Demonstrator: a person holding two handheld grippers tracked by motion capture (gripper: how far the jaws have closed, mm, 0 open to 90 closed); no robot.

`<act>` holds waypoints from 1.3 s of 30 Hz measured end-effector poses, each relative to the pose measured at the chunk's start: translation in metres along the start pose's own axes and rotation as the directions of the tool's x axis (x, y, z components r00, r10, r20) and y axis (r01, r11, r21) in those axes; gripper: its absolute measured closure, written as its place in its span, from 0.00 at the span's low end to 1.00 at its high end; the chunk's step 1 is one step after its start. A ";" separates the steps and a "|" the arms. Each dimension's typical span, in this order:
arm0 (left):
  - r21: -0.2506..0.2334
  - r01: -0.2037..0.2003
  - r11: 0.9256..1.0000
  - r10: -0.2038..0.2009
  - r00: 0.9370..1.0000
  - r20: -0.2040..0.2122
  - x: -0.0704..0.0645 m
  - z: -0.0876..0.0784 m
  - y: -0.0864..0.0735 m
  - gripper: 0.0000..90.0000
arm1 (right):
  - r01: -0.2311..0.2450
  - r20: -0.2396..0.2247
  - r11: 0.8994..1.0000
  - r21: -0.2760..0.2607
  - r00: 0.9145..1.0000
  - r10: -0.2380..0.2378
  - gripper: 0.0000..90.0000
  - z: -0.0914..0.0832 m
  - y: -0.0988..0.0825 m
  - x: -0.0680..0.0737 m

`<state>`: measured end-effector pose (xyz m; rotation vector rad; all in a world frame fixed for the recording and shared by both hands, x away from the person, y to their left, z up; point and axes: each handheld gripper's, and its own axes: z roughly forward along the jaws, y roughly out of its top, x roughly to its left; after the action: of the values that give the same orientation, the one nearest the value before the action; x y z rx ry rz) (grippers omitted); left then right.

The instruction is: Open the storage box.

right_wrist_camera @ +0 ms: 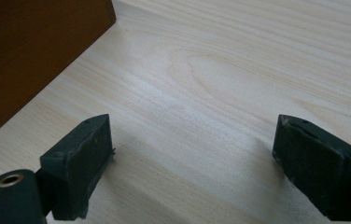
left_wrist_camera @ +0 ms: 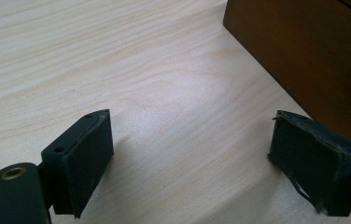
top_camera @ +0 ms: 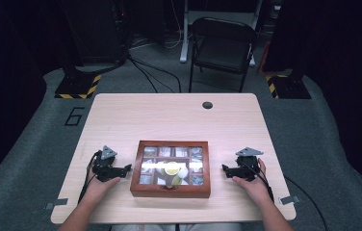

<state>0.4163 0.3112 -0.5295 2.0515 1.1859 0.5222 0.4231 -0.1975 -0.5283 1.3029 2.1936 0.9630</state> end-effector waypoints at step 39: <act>-0.005 0.064 0.998 -0.064 0.997 0.034 0.000 -0.016 0.003 0.35 | 0.045 0.008 0.999 0.014 0.999 -0.045 0.32 -0.016 0.008 0.013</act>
<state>0.4078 0.3159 -0.5163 2.0026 1.2243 0.4581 0.4110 -0.1894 -0.5116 1.2554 2.2169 0.9254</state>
